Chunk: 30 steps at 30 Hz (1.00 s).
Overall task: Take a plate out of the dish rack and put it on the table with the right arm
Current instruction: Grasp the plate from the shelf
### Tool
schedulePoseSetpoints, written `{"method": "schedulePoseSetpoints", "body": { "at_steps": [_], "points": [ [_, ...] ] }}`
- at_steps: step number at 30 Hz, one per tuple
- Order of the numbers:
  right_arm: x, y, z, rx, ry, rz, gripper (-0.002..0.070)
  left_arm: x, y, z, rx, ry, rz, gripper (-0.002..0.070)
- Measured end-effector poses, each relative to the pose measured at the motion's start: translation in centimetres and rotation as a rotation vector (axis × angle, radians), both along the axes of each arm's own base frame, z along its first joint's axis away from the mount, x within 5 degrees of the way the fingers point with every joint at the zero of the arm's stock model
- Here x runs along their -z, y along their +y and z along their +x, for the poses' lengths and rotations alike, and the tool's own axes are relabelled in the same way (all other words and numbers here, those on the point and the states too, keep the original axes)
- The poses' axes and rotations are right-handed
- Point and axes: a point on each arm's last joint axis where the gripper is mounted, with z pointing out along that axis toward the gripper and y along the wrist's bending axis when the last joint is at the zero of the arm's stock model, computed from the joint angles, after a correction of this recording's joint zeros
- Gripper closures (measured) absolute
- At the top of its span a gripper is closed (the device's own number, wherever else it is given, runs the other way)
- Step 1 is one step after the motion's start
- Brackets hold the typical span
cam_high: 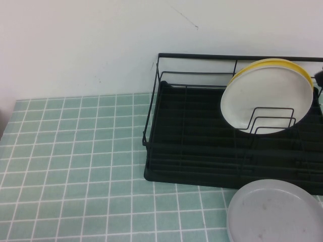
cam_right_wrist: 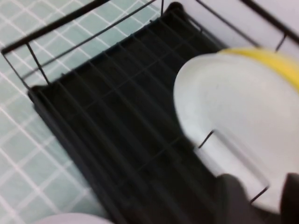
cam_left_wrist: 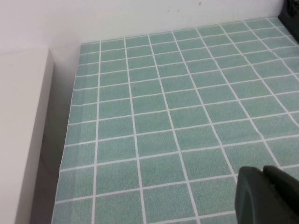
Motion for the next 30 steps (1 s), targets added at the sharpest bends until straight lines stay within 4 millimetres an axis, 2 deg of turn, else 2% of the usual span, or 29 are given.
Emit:
{"method": "schedulePoseSetpoints", "body": {
  "at_steps": [2, 4, 11, 19, 30],
  "points": [
    [-0.1, -0.1, 1.6, -0.052, -0.03, -0.041, 0.0413, 0.0, 0.0, 0.0, 0.0, 0.0, 0.0, 0.0678],
    [0.2, -0.2, 3.1, -0.098, -0.058, -0.082, 0.037, 0.0, 0.0, 0.0, 0.0, 0.0, 0.0, 0.0678],
    [2.2, -0.4, 6.8, -0.248, -0.12, -0.203, 0.034, 0.0, 0.0, 0.0, -0.001, 0.0, -0.002, 0.0678],
    [4.9, -0.8, 9.0, -0.275, -0.142, -0.268, 0.0339, 0.0, 0.0, 0.0, -0.001, 0.0, -0.002, 0.0678],
    [6.0, 0.5, 10.1, -0.313, -0.188, -0.311, 0.0339, 0.0, 0.0, 0.0, -0.001, 0.0, -0.002, 0.0678]
  ]
}}
